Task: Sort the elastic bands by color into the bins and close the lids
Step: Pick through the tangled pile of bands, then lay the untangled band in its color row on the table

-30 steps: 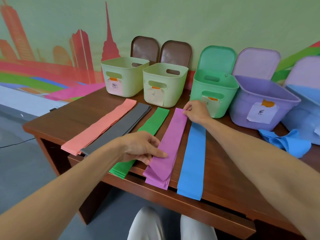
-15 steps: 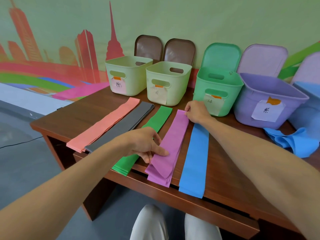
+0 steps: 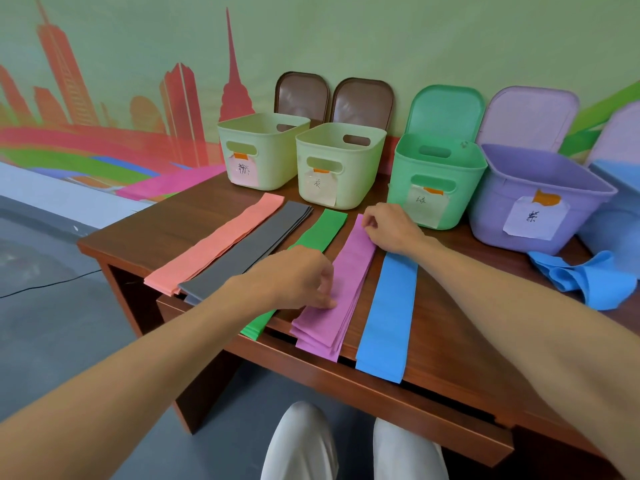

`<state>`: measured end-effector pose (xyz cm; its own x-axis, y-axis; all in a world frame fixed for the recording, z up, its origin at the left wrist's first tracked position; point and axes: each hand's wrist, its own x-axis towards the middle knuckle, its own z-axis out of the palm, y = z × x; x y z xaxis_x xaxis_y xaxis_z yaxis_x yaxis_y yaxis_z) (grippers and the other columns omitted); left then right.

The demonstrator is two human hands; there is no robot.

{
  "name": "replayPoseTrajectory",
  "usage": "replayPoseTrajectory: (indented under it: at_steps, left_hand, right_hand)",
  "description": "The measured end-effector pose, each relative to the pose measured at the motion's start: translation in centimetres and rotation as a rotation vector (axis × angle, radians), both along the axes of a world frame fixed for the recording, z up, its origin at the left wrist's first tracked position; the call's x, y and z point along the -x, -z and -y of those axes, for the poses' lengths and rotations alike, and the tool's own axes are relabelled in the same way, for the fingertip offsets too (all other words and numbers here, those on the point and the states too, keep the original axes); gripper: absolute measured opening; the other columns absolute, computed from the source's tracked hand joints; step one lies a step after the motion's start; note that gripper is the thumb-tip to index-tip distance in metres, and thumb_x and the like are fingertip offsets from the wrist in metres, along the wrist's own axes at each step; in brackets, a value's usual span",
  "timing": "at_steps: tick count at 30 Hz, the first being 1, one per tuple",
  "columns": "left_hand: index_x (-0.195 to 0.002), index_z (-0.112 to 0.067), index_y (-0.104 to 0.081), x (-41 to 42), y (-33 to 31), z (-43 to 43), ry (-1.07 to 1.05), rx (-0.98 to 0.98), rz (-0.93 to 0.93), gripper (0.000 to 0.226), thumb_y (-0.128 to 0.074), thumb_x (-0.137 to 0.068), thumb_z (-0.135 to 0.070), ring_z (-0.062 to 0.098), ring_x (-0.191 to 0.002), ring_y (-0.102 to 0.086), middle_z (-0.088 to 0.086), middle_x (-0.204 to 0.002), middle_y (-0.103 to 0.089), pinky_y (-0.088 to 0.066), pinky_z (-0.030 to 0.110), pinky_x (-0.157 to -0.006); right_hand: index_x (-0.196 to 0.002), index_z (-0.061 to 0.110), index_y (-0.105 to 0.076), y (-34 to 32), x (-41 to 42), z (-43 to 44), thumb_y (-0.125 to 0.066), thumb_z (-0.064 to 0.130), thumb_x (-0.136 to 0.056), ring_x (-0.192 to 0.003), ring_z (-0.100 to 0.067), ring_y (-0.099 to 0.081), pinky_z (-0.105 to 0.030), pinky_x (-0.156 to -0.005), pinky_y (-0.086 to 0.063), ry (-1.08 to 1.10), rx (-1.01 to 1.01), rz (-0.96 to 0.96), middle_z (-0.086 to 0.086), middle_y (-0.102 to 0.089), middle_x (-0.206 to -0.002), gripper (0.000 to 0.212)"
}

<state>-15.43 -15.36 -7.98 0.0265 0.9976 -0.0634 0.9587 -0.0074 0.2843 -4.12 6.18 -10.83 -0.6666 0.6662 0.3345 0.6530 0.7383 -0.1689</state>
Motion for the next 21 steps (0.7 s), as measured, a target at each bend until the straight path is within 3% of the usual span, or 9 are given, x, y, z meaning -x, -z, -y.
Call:
replayPoseTrajectory:
  at_steps: [4, 8, 13, 16, 18, 21]
  left_hand:
    - [-0.097, -0.017, -0.070, -0.3, -0.1, -0.2, 0.081, 0.018, -0.028, 0.014, -0.064, -0.089, -0.026, 0.009, -0.081, -0.054, -0.009, -0.088, -0.057, -0.040, 0.017, -0.071]
    - [-0.101, -0.015, -0.070, -1.4, -1.4, -1.0, 0.132, -0.026, -0.040, 0.017, -0.057, -0.091, -0.022, 0.010, -0.084, -0.054, -0.008, -0.091, -0.058, -0.039, 0.021, -0.075]
    - [-0.102, -0.016, -0.067, -5.6, -2.0, -3.8, 0.157, -0.178, 0.158, 0.016, -0.060, -0.090, -0.023, 0.009, -0.076, -0.055, -0.006, -0.084, -0.061, -0.041, 0.015, -0.064]
    - [-0.101, -0.015, -0.067, -9.2, -1.2, -6.0, 0.207, -0.189, 0.298, 0.014, -0.061, -0.088, -0.017, 0.010, -0.075, -0.056, -0.009, -0.078, -0.060, -0.039, 0.009, -0.063]
    - [-0.099, -0.015, -0.067, -11.6, -0.4, -7.7, 0.231, -0.175, 0.389, 0.013, -0.062, -0.087, -0.014, 0.013, -0.078, -0.060, -0.001, -0.084, -0.066, -0.043, 0.013, -0.068]
    - [-0.093, -0.020, -0.068, -15.2, 1.0, -10.3, 0.236, -0.166, 0.506, 0.014, -0.061, -0.084, -0.012, 0.015, -0.077, -0.061, -0.003, -0.081, -0.066, -0.048, 0.023, -0.078]
  right_hand:
    - [-0.097, 0.016, -0.070, -1.2, -0.8, 0.4, -0.055, 0.021, -0.092, -0.096, -0.018, -0.058, -0.041, -0.090, -0.048, -0.045, 0.096, 0.118, -0.001, -0.067, -0.101, 0.016]
    - [-0.102, 0.011, -0.070, -3.1, -3.3, 0.6, -0.058, 0.019, -0.092, -0.100, -0.019, -0.060, -0.034, -0.091, -0.049, -0.083, 0.195, 0.091, -0.004, -0.068, -0.106, 0.018]
    - [-0.100, 0.012, -0.072, -5.1, -9.3, 0.4, -0.061, 0.019, -0.091, -0.095, -0.015, -0.062, -0.030, -0.091, -0.048, -0.071, 0.214, 0.049, -0.003, -0.071, -0.103, 0.016]
    - [-0.098, 0.014, -0.073, -5.6, -14.4, 0.2, -0.063, 0.020, -0.090, -0.085, -0.006, -0.060, -0.017, -0.082, -0.045, -0.006, 0.212, -0.036, 0.004, -0.070, -0.095, 0.014]
    - [-0.094, 0.016, -0.073, -5.6, -18.0, 0.1, -0.063, 0.018, -0.090, -0.074, 0.000, -0.057, -0.006, -0.071, -0.041, 0.052, 0.228, -0.113, 0.011, -0.066, -0.084, 0.011]
    - [-0.091, 0.016, -0.073, -5.1, -23.4, -0.1, -0.062, 0.015, -0.089, -0.073, 0.000, -0.058, -0.005, -0.070, -0.041, 0.155, 0.226, -0.223, 0.011, -0.065, -0.082, 0.010]
